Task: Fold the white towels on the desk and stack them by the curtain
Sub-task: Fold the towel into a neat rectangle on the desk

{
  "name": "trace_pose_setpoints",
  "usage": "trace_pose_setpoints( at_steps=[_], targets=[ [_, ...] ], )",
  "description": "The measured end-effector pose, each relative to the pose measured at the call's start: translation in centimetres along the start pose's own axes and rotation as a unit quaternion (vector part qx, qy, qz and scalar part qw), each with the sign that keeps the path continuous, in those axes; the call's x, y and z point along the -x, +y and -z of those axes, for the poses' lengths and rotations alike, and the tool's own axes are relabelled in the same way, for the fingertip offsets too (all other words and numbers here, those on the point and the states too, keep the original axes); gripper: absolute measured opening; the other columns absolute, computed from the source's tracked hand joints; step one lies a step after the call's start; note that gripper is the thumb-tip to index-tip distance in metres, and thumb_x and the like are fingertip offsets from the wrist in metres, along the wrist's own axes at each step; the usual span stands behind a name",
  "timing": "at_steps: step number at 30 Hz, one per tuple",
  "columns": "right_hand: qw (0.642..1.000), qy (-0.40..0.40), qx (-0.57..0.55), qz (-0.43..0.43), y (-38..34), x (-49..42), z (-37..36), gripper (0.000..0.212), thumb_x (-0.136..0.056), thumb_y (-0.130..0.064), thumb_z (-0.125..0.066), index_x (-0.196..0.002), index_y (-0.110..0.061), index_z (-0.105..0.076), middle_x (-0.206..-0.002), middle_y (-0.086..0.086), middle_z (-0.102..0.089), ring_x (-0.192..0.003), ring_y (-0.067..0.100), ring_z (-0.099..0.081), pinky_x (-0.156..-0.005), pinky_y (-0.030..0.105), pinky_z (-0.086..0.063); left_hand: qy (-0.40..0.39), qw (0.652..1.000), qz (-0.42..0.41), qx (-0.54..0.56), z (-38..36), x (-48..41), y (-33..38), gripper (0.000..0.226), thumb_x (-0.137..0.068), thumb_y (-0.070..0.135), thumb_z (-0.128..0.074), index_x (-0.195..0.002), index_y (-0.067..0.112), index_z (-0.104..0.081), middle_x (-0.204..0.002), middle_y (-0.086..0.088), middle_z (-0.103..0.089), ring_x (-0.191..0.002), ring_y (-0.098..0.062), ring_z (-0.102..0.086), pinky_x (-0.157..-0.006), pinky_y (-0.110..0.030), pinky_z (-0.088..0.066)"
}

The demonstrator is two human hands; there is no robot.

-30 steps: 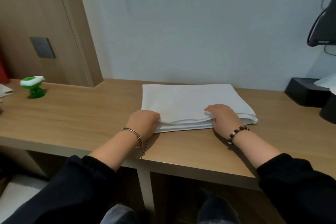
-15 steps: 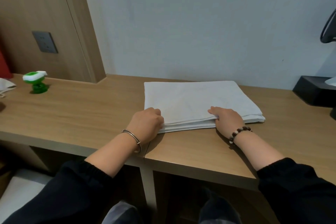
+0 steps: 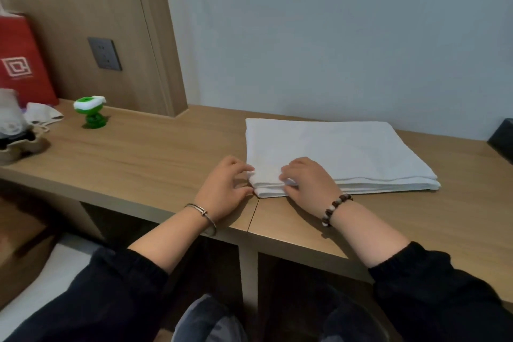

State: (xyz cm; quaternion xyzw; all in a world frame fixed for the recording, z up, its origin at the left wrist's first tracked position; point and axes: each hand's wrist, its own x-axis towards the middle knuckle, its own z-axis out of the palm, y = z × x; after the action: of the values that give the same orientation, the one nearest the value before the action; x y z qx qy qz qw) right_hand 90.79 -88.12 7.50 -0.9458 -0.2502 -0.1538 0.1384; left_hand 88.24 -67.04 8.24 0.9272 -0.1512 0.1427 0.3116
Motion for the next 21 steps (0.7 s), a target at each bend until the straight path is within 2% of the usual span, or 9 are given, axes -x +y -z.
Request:
trace_pose_setpoints(
  at_steps=[2, 4, 6, 8, 10, 12, 15, 18, 21],
  targets=[
    [1.000, -0.003, 0.008, 0.013, -0.3, -0.5, -0.1, 0.023, -0.092, -0.029, -0.059, -0.110, -0.019, -0.068, -0.111, -0.003, -0.065, -0.108, 0.015, -0.051, -0.090, 0.022, -0.035, 0.010, 0.999, 0.033, 0.022, 0.1, 0.6, -0.6, 0.030, -0.079, 0.016, -0.074, -0.104, 0.019, -0.059, -0.105, 0.006, -0.051, -0.098, -0.008, -0.051, -0.079, -0.006, -0.037],
    [1.000, -0.015, 0.013, 0.021, -0.6, -0.9, -0.1, 0.022, -0.092, -0.027, -0.057, -0.111, -0.021, -0.067, -0.107, -0.003, -0.064, -0.104, 0.016, -0.052, -0.084, 0.022, -0.039, -0.035, 0.999, 0.007, 0.005, 0.2, 0.9, -1.1, 0.022, -0.082, 0.015, -0.071, -0.102, 0.018, -0.062, -0.106, 0.006, -0.055, -0.102, -0.010, -0.052, -0.088, -0.014, -0.039],
    [1.000, -0.014, 0.011, 0.014, -0.7, -1.3, 0.0, 0.022, -0.093, -0.023, -0.054, -0.109, -0.019, -0.069, -0.104, -0.002, -0.065, -0.099, 0.017, -0.053, -0.079, 0.024, -0.042, -0.081, 0.996, -0.028, -0.022, 0.3, 0.9, -1.5, 0.033, -0.085, 0.017, -0.067, -0.118, 0.016, -0.063, -0.124, 0.004, -0.056, -0.117, -0.012, -0.046, -0.100, -0.017, -0.030],
    [0.999, -0.007, -0.021, -0.025, -0.6, -1.4, 0.2, 0.022, -0.094, -0.022, -0.053, -0.104, -0.018, -0.071, -0.099, -0.001, -0.065, -0.092, 0.017, -0.054, -0.069, 0.021, -0.037, -0.105, 0.993, -0.047, -0.026, 0.4, 0.9, -1.7, 0.049, -0.087, 0.017, -0.065, -0.135, 0.017, -0.051, -0.141, 0.003, -0.046, -0.131, -0.013, -0.036, -0.107, -0.018, -0.021],
    [0.996, -0.004, -0.061, -0.062, -0.4, -1.5, 0.2, 0.020, -0.095, -0.022, -0.052, -0.101, -0.016, -0.071, -0.097, 0.000, -0.066, -0.085, 0.014, -0.052, -0.066, 0.019, -0.033, -0.124, 0.989, -0.065, -0.040, 0.2, 0.8, -2.0, 0.058, -0.090, 0.020, -0.060, -0.144, 0.020, -0.039, -0.150, 0.004, -0.035, -0.138, -0.012, -0.027, -0.111, -0.019, -0.015],
    [0.995, -0.011, -0.073, -0.070, -0.3, -1.6, 0.3, 0.021, -0.095, -0.022, -0.052, -0.104, -0.015, -0.070, -0.100, 0.000, -0.067, -0.085, 0.012, -0.052, -0.072, 0.021, -0.037, -0.158, 0.981, -0.077, -0.076, 0.0, 0.7, -2.4, 0.055, -0.094, 0.024, -0.053, -0.146, 0.026, -0.034, -0.154, 0.010, -0.027, -0.142, -0.010, -0.018, -0.113, -0.020, -0.013],
    [0.993, 0.016, -0.099, -0.062, -0.2, -1.7, 0.9, 0.023, -0.095, -0.015, -0.054, -0.112, -0.012, -0.069, -0.110, 0.002, -0.068, -0.099, 0.018, -0.058, -0.085, 0.021, -0.040, -0.176, 0.979, -0.075, -0.075, -0.1, 0.4, -2.8, 0.051, -0.096, 0.026, -0.050, -0.144, 0.031, -0.036, -0.154, 0.014, -0.025, -0.143, -0.009, -0.014, -0.115, -0.024, -0.013],
    [0.996, 0.050, -0.073, 0.002, -0.1, -1.6, 1.8, 0.022, -0.091, -0.006, -0.057, -0.109, -0.007, -0.070, -0.110, 0.006, -0.069, -0.102, 0.023, -0.062, -0.088, 0.023, -0.043, -0.185, 0.978, -0.075, -0.064, 0.1, 0.3, -2.9, 0.051, -0.096, 0.026, -0.051, -0.144, 0.033, -0.036, -0.153, 0.016, -0.027, -0.143, -0.009, -0.016, -0.117, -0.029, -0.017],
    [0.997, -0.042, 0.026, 0.060, -0.2, -1.1, 1.7, 0.023, -0.092, -0.010, -0.056, -0.112, -0.010, -0.067, -0.112, 0.006, -0.067, -0.104, 0.023, -0.060, -0.091, 0.030, -0.048, -0.194, 0.977, -0.077, -0.053, 0.5, 0.3, -3.0, 0.052, -0.095, 0.024, -0.052, -0.144, 0.033, -0.035, -0.152, 0.016, -0.029, -0.142, -0.007, -0.018, -0.116, -0.028, -0.019]
  ],
)
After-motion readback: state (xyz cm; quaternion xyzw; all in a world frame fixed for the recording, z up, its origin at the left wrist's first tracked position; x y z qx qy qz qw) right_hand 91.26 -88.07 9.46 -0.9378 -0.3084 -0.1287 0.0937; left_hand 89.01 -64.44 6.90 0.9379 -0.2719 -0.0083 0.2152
